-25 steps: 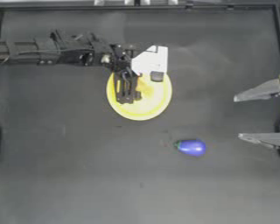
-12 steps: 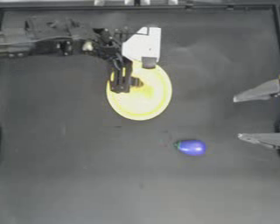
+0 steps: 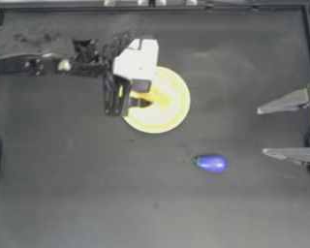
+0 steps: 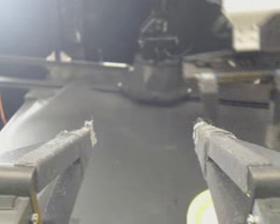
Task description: Put brown chicken wing on plate
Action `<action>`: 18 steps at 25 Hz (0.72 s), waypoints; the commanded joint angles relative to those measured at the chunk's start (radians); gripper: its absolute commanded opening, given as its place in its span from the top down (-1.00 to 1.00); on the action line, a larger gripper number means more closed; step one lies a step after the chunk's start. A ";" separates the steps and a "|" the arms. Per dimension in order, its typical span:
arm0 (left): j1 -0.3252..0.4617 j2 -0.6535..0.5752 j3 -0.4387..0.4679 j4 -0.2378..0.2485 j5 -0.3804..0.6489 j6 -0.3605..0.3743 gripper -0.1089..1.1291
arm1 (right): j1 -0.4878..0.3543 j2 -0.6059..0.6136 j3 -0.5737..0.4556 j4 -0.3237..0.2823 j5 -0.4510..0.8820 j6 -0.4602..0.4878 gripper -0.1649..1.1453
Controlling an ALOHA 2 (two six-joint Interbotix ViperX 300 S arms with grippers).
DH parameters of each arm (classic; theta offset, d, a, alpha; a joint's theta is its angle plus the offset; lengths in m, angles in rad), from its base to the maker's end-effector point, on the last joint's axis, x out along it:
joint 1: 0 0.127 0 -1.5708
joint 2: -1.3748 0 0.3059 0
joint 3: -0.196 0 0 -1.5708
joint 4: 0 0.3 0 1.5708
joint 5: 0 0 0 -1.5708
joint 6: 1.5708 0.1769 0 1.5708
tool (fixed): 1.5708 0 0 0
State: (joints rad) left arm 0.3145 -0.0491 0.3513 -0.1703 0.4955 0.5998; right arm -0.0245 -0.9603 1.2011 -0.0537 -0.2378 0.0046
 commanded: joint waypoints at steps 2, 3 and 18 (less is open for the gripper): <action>-0.012 -0.123 0.055 -0.023 -0.061 0.011 -0.73 | 0.000 0.008 -0.015 0.000 -0.003 -0.003 -0.75; -0.014 -0.137 0.069 -0.034 -0.069 0.011 -0.72 | 0.002 0.008 -0.015 -0.003 -0.005 -0.003 -0.75; -0.072 -0.344 0.298 -0.173 -0.278 0.012 -0.72 | 0.000 0.008 -0.015 -0.006 -0.003 -0.005 -0.75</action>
State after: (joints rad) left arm 0.2470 -0.3375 0.6427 -0.3267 0.2424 0.6075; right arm -0.0230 -0.9603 1.2011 -0.0583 -0.2378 0.0015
